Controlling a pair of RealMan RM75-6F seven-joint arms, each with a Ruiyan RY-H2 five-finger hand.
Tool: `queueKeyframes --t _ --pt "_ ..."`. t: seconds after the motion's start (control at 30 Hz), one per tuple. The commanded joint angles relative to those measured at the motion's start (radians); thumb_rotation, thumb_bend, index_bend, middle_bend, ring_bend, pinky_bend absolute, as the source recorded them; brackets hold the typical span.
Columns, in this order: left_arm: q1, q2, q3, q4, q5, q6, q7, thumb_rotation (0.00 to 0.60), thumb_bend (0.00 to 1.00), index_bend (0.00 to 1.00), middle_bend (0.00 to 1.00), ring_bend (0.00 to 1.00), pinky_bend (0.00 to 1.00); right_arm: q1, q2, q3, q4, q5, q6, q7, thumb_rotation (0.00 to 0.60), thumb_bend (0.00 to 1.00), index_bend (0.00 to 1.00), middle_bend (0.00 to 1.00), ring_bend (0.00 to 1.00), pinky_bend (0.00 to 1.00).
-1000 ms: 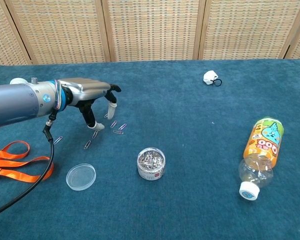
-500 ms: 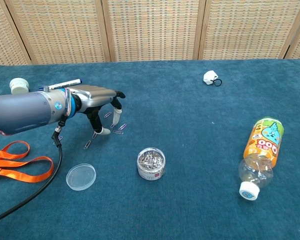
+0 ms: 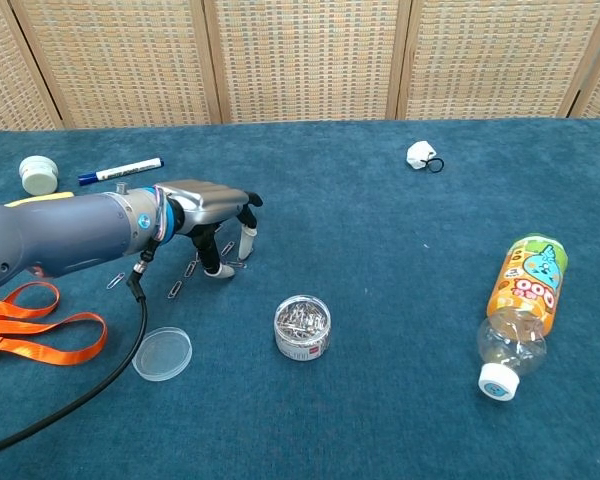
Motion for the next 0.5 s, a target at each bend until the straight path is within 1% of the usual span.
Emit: queueKeyframes --t 0.03,0.5 --pt "-0.004 -0.006 0.001 0.003 -0.008 0.001 0.001 0.600 0.37 0.49 0.00 0.00 0.00 0.000 0.001 0.001 0.001 0.001 0.000 0.003 0.600 0.00 0.00 0.00 0.00 0.00" --pt "-0.018 -0.016 0.012 0.014 -0.048 0.011 0.020 0.600 0.41 0.50 0.00 0.00 0.00 -0.003 0.006 0.002 0.000 0.002 0.005 0.015 0.600 0.00 0.00 0.00 0.00 0.00"
